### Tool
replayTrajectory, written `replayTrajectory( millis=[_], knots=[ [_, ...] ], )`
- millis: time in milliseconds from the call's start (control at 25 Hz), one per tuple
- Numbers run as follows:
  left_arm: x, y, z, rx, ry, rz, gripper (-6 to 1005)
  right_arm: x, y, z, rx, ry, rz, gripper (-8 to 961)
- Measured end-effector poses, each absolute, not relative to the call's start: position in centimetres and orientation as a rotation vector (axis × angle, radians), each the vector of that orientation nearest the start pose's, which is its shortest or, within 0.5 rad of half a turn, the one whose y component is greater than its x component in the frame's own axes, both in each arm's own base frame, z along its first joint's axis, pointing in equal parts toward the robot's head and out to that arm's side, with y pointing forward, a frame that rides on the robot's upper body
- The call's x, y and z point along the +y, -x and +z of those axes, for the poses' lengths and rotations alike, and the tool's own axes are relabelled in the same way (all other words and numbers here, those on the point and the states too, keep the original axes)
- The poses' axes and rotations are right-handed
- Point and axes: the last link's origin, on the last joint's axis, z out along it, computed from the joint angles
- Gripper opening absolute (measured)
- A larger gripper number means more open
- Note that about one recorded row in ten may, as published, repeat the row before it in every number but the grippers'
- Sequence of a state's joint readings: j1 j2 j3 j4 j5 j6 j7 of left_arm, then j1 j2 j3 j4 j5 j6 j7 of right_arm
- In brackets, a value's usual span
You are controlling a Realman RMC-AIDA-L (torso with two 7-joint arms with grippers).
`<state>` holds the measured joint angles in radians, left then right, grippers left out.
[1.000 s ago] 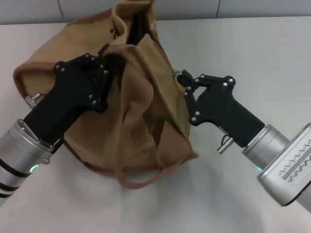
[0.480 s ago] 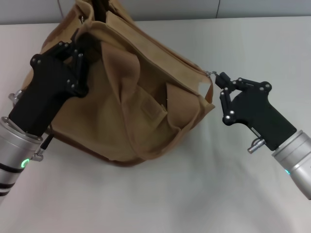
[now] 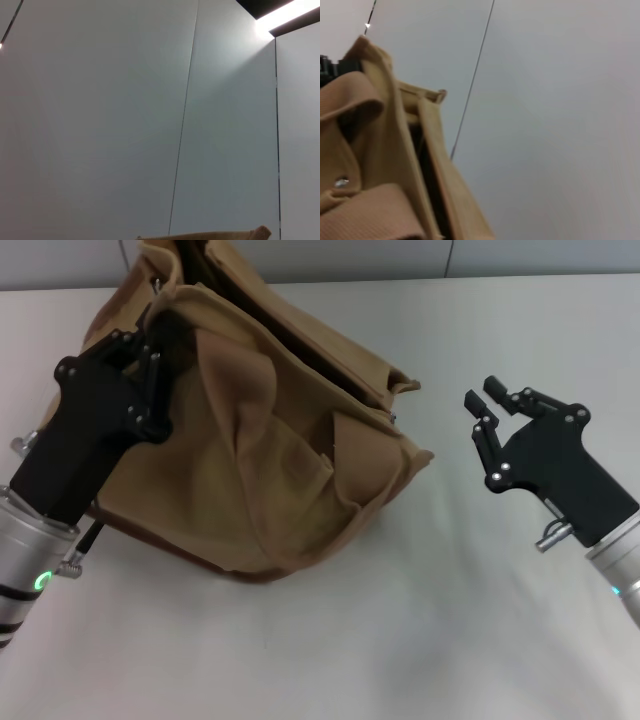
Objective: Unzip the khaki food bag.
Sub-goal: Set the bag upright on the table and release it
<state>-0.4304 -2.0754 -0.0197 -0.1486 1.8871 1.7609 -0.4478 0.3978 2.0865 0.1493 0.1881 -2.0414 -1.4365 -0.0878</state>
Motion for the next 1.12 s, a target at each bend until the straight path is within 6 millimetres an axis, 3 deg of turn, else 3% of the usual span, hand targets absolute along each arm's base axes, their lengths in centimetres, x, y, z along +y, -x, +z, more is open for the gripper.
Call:
replayTrajectory(
  millis=[280, 400, 600, 800, 1120],
  knots=[
    [26.5, 26.4, -2.0, -0.420, 1.871, -1.412, 81, 28.7, -29.1, -5.3, 0.017, 1.997, 0.707, 117],
    [26.4, 26.6, -1.8, -0.443, 1.884, -1.428, 82, 29.7, -28.6, -5.2, -0.012, 2.059, 0.721, 336],
    [26.2, 26.6, -1.8, -0.445, 1.886, -1.435, 83, 31.4, -27.4, -5.8, -0.044, 2.138, 0.711, 493],
    [25.8, 26.9, -1.8, -0.454, 1.880, -1.433, 83, 32.7, -25.9, -7.3, -0.066, 2.181, 0.676, 486],
    [25.4, 27.1, -1.8, -0.459, 1.876, -1.434, 85, 33.0, -24.9, -8.8, -0.106, 2.205, 0.638, 458]
  ],
)
